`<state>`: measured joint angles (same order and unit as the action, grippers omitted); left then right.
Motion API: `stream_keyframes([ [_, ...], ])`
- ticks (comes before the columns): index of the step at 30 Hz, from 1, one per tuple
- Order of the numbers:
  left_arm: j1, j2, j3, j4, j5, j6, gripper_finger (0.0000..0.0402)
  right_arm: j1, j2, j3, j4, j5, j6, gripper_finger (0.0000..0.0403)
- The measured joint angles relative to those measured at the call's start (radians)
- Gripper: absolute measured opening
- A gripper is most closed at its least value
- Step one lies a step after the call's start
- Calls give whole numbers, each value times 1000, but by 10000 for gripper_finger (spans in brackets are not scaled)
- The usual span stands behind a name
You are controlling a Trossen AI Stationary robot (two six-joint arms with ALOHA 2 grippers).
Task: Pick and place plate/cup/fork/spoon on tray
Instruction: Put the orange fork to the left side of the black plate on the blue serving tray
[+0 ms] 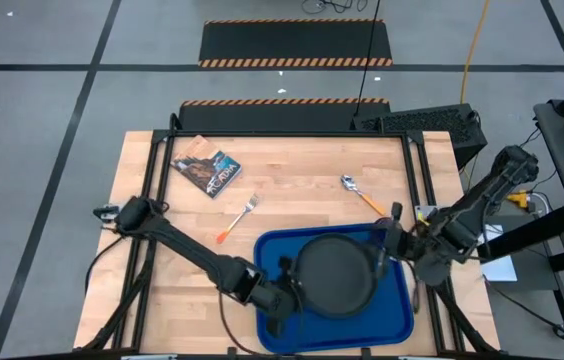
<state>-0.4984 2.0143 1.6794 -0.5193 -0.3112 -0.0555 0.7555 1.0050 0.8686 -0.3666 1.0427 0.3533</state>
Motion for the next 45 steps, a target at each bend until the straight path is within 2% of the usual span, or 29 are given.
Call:
stream_keyframes([
  [5,60,-101,-26,-203,-5,68,69,-157,1,-31,8,-146,-40,139],
  [8,131,-215,-98,-263,-3,113,69,-261,0,-32,57,-251,-117,139],
  [13,254,-425,-208,-262,35,128,69,-394,-2,-32,180,-368,-229,139],
  [15,276,-504,-251,-254,49,96,69,-427,-2,-32,182,-414,-213,139],
  [19,291,-637,-338,-229,49,15,69,-468,8,-32,164,-581,-73,139],
  [25,291,-737,-453,-144,54,-141,69,-468,67,-28,176,-757,171,111],
  [32,304,-740,-505,-120,56,-520,69,-455,90,-27,157,-916,424,66],
  [39,304,-739,-550,-140,101,-830,69,-438,89,-26,-11,-969,501,57],
  [45,339,-739,-582,-175,77,-960,69,-413,90,-26,-93,-927,544,57],
])
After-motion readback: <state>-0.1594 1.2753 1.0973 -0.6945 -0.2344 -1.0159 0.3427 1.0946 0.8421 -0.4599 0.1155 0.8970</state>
